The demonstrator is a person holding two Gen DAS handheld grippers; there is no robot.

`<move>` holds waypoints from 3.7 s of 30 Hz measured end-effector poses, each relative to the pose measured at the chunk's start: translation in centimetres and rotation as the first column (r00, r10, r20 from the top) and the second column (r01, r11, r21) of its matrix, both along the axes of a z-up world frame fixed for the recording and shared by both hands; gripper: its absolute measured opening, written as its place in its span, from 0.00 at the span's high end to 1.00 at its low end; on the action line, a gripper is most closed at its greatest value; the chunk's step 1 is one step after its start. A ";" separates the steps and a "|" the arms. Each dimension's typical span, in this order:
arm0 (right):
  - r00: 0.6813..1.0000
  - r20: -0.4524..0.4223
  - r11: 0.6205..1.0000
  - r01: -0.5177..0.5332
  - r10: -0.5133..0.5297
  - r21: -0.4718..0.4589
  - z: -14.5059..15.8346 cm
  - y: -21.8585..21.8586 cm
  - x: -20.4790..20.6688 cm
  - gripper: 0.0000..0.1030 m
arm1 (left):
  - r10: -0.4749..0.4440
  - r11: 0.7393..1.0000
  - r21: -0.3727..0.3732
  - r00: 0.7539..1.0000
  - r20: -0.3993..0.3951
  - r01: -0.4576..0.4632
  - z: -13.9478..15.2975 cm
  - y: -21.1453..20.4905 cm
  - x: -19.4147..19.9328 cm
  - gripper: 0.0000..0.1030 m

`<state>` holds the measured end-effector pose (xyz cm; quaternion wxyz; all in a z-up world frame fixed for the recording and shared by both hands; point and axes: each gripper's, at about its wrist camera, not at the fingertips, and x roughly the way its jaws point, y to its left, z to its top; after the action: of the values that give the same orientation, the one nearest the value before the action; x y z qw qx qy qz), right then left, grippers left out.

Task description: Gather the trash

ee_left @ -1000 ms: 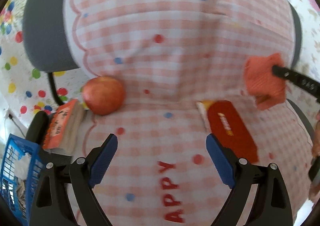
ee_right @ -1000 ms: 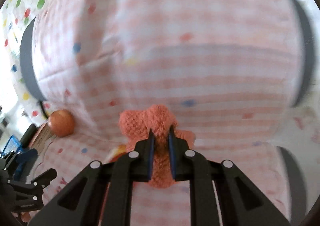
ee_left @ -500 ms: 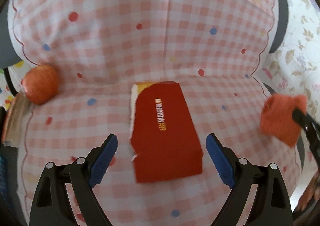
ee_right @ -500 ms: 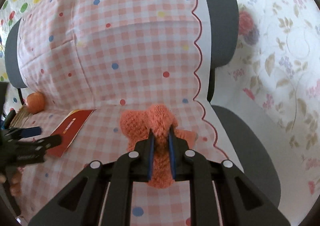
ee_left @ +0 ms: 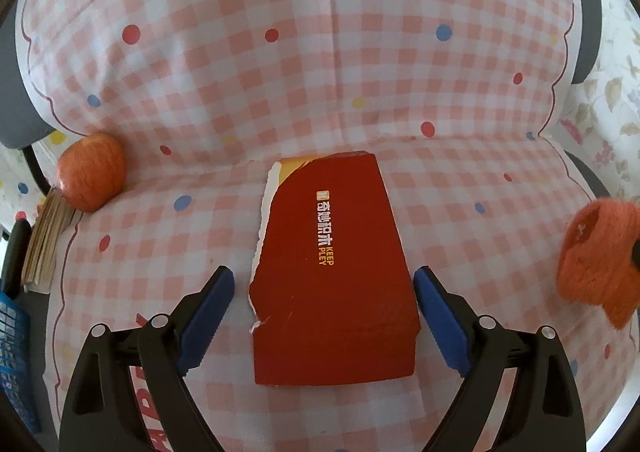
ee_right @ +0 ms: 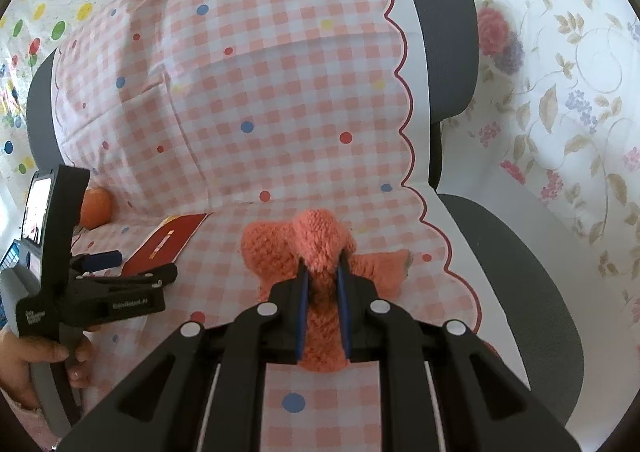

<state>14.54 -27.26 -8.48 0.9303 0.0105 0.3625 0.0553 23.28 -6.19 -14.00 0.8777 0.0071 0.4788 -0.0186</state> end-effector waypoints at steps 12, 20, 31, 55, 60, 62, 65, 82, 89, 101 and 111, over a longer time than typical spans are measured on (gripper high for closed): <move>1.000 0.002 0.999 -0.005 0.005 0.048 1.3 -0.3 -2.6 0.88 | -0.062 0.991 -0.107 0.985 0.162 0.080 3.7 2.2 -6.2 0.24; 0.999 0.042 0.997 0.015 -0.018 0.076 4.0 -0.8 -6.5 0.88 | -0.136 0.977 -0.112 0.939 0.317 0.180 8.2 2.6 -14.3 0.24; 0.998 0.024 0.996 0.061 -0.063 0.069 4.3 -1.3 -11.5 0.88 | -0.199 0.961 -0.121 0.927 0.317 0.248 8.3 0.5 -18.1 0.24; 0.983 0.034 0.981 0.180 -0.183 0.067 3.6 -5.0 -18.2 0.88 | -0.357 0.898 -0.134 0.871 0.336 0.420 7.3 -4.5 -23.5 0.24; 0.960 0.021 0.961 0.277 -0.278 0.025 2.4 -7.7 -22.3 0.87 | -0.485 0.824 -0.147 0.815 0.317 0.547 5.1 -9.4 -26.0 0.24; 0.942 0.015 0.942 0.334 -0.334 -0.003 1.8 -9.2 -24.7 0.87 | -0.529 0.792 -0.155 0.790 0.308 0.591 4.2 -11.0 -26.9 0.24; 0.914 0.002 0.914 0.406 -0.406 -0.025 0.8 -11.2 -27.7 0.87 | -0.609 0.729 -0.156 0.736 0.295 0.666 3.0 -14.0 -28.7 0.24; 0.823 -0.129 0.827 0.561 -0.553 0.035 -4.8 -18.8 -33.7 0.61 | -0.739 0.590 -0.209 0.626 0.249 0.780 1.1 -23.3 -31.0 0.14; 0.814 -0.082 0.815 0.579 -0.574 0.038 -3.2 -19.2 -34.9 0.55 | -0.688 0.655 -0.180 0.677 0.261 0.734 2.5 -21.3 -30.8 0.14; 0.902 -0.039 0.900 0.432 -0.431 0.048 2.0 -13.9 -33.5 0.19 | -0.549 0.825 -0.004 0.803 0.231 0.566 6.5 -14.4 -30.7 0.13; 0.971 -0.079 0.974 0.227 -0.224 0.028 5.1 -7.1 -29.5 0.05 | -0.334 0.939 -0.006 0.918 0.212 0.343 9.6 -5.8 -30.7 0.12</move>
<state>-14.96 -34.41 -3.36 0.9159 0.0705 0.3926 -0.0444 -7.44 -11.99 -4.40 0.9063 0.0726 0.3755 -0.1797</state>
